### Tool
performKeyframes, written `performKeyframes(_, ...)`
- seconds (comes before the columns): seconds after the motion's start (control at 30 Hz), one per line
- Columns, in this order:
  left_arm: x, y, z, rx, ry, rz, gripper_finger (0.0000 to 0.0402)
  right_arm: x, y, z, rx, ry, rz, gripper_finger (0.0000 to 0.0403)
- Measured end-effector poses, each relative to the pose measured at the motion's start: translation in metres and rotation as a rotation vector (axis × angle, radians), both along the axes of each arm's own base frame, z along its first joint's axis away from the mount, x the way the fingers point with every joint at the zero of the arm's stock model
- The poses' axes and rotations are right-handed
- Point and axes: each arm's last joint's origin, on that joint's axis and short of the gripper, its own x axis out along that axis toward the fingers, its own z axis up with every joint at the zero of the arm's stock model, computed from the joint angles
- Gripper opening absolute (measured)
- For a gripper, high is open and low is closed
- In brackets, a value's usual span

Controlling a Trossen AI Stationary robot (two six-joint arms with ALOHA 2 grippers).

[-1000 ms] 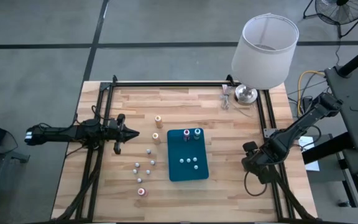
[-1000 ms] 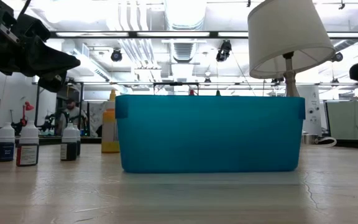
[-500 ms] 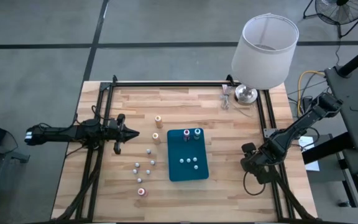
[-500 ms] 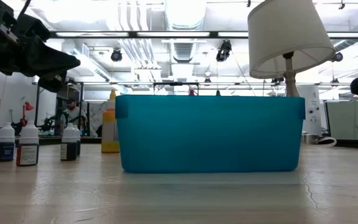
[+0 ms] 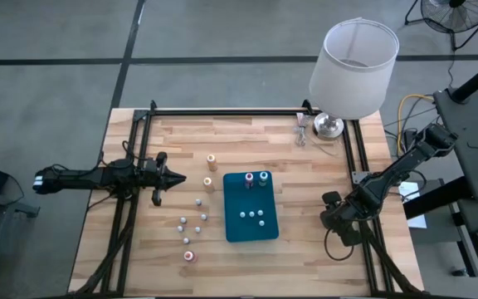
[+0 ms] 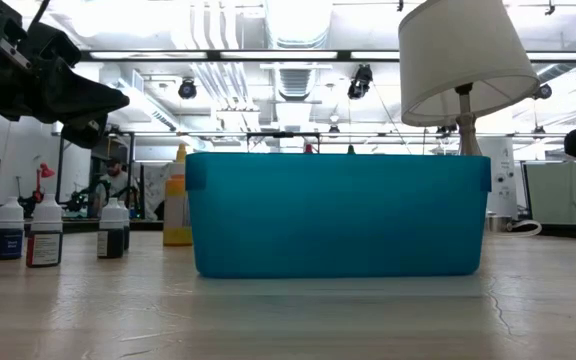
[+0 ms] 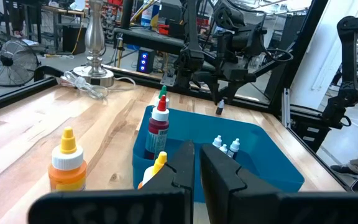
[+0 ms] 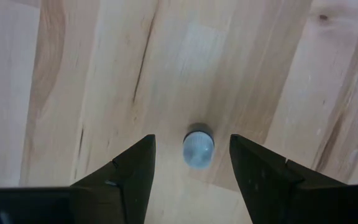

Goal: Pick & Place food coloring
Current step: Put the bottom right small red food coloring bottle into the blue bin

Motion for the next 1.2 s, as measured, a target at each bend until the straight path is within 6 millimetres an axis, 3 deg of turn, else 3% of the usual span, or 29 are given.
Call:
performKeyframes(0.67, 0.0, 0.0, -0.0002, 0.0, 0.001, 0.0, 0.0, -0.0002, -0.0001, -0.0003, 0.012, 0.018, -0.059, 0.0198)
performKeyframes(1.2, 0.0, 0.0, -0.0001, 0.0, 0.001, 0.0, 0.0, 0.0002, 0.0015, 0.002, 0.09, 0.105, -0.321, 0.0198)
